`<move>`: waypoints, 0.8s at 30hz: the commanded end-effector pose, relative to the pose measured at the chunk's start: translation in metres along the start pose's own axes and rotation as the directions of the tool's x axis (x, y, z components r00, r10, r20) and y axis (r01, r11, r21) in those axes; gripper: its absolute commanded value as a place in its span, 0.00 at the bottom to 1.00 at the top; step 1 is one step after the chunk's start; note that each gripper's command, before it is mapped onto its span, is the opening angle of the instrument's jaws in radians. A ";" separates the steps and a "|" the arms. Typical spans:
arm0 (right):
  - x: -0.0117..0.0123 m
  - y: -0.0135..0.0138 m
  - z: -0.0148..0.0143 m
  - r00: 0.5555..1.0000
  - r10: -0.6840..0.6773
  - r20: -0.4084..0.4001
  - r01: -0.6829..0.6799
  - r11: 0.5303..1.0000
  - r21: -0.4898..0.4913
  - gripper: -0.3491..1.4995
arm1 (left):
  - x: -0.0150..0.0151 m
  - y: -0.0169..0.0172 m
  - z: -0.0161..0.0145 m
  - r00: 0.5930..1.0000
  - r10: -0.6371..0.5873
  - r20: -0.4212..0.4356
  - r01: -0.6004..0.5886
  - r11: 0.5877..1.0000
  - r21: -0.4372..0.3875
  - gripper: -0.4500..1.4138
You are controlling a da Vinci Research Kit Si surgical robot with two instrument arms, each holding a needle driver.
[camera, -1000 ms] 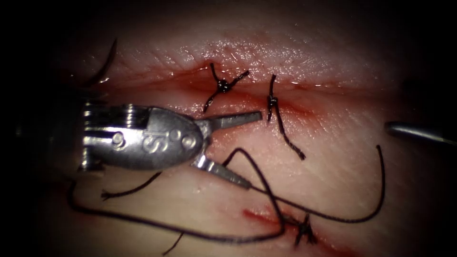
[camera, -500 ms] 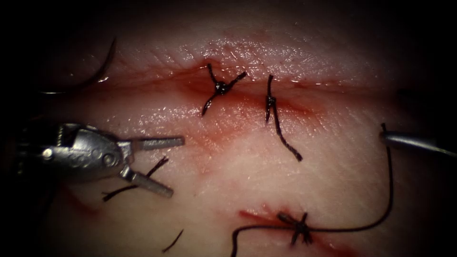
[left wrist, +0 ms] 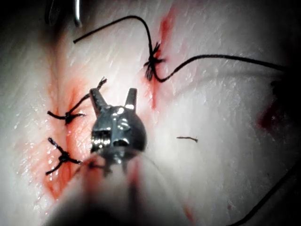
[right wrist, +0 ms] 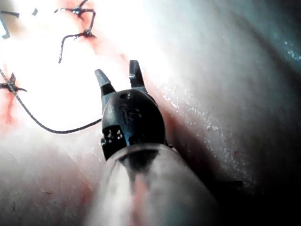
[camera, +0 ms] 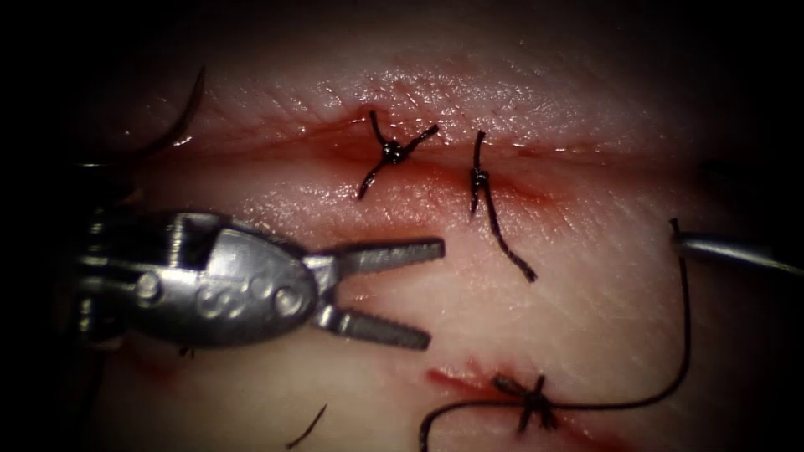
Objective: Wound Closure
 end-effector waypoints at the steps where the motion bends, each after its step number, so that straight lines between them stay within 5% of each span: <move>1: 0.0000 0.0001 0.0010 1.000 -0.002 -0.003 0.002 1.000 0.000 0.42 | 0.0008 -0.0004 0.0013 1.000 0.002 0.013 -0.002 1.000 0.025 0.50; 14: 0.0000 0.0001 0.0010 1.000 -0.002 -0.003 0.002 1.000 0.000 0.41 | 0.0014 -0.0009 0.0061 0.956 0.183 0.228 -0.208 0.974 0.093 0.50; 24: -0.0001 0.0002 0.0011 1.000 -0.003 -0.003 0.003 1.000 -0.001 0.41 | 0.0012 -0.0008 0.0077 0.937 0.234 0.260 -0.264 0.961 0.087 0.49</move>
